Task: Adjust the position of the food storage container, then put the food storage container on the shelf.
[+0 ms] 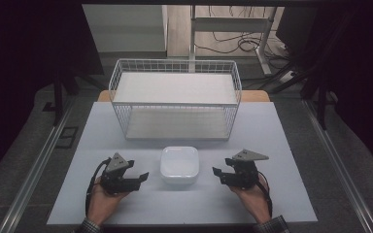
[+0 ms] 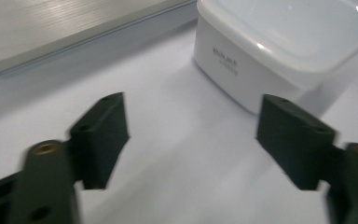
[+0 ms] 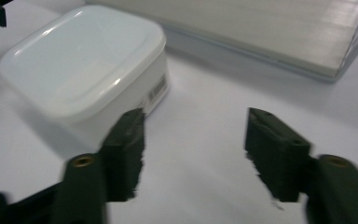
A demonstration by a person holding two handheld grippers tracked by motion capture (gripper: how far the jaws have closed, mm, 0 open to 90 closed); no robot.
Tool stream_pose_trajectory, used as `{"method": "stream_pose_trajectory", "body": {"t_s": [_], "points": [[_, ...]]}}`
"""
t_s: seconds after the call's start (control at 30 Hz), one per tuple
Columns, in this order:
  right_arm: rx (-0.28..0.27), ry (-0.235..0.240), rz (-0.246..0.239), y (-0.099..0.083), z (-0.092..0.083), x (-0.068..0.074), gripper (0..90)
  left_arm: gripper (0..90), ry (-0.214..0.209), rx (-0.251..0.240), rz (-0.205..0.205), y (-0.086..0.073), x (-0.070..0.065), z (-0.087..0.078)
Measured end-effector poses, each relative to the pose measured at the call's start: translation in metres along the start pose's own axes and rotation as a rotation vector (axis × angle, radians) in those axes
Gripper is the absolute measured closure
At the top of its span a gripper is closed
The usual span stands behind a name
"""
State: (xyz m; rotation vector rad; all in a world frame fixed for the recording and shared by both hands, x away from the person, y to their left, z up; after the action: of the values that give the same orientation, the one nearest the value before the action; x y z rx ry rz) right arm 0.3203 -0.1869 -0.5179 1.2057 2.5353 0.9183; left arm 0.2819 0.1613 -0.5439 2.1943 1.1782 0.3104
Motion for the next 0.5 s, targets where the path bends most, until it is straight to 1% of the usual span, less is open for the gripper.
{"method": "stream_pose_trajectory", "body": {"t_s": [0.03, 0.1, 0.13, 0.17, 0.23, 0.3, 0.33, 0.37, 0.43, 0.47, 0.5], "points": [[0.001, 0.000, -0.004, -0.005, -0.002, 0.000, 23.3, 10.3, 0.015, 0.008, 0.001, -0.006, -0.002, 0.001], [-0.002, 0.002, -0.011, -0.012, -0.005, 0.000, 17.4, 7.4, 0.015, 0.011, -0.003, -0.009, -0.002, 0.003], [-0.005, 0.004, -0.014, -0.015, -0.006, 0.000, 14.1, 4.8, 0.023, 0.011, -0.003, -0.009, -0.001, 0.004], [-0.010, 0.003, -0.018, -0.017, -0.007, -0.001, 12.0, 3.4, 0.042, 0.009, 0.002, -0.009, -0.001, 0.004], [-0.016, 0.011, -0.021, -0.018, -0.007, -0.002, 8.8, 2.9, 0.052, -0.001, 0.020, -0.009, 0.001, 0.004], [-0.019, 0.015, -0.022, -0.017, -0.006, -0.002, 6.5, 4.2, 0.050, -0.024, 0.036, -0.008, 0.002, 0.002], [-0.017, 0.018, -0.026, -0.017, -0.005, -0.001, 5.6, 4.6, 0.050, -0.024, 0.036, -0.008, 0.002, 0.002], [-0.014, 0.024, -0.034, -0.017, -0.005, 0.000, 5.0, 4.7, 0.071, -0.040, 0.063, -0.008, 0.003, 0.002], [-0.010, 0.016, -0.059, -0.018, -0.003, 0.001, 4.9, 4.9, 0.087, -0.039, 0.092, -0.008, 0.004, 0.003], [-0.009, 0.011, -0.067, -0.018, -0.002, 0.001, 4.8, 4.9, 0.085, -0.035, 0.095, -0.008, 0.004, 0.004], [-0.008, 0.006, -0.072, -0.018, -0.002, 0.001, 4.6, 5.2, 0.073, -0.035, 0.092, -0.008, 0.003, 0.004]]}}
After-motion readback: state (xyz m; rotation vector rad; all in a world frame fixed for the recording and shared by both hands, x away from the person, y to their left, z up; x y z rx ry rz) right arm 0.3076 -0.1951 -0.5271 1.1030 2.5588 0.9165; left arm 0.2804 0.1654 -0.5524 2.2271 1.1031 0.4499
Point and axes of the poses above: each handheld gripper's, and its own axes: z roughly forward along the jaws, y roughly out of its top, x roughly to its left, the point moved 5 cm from there along z, roughly forward along the jaws, and after that the axes turned 15 degrees about x, right-handed, at the moved point
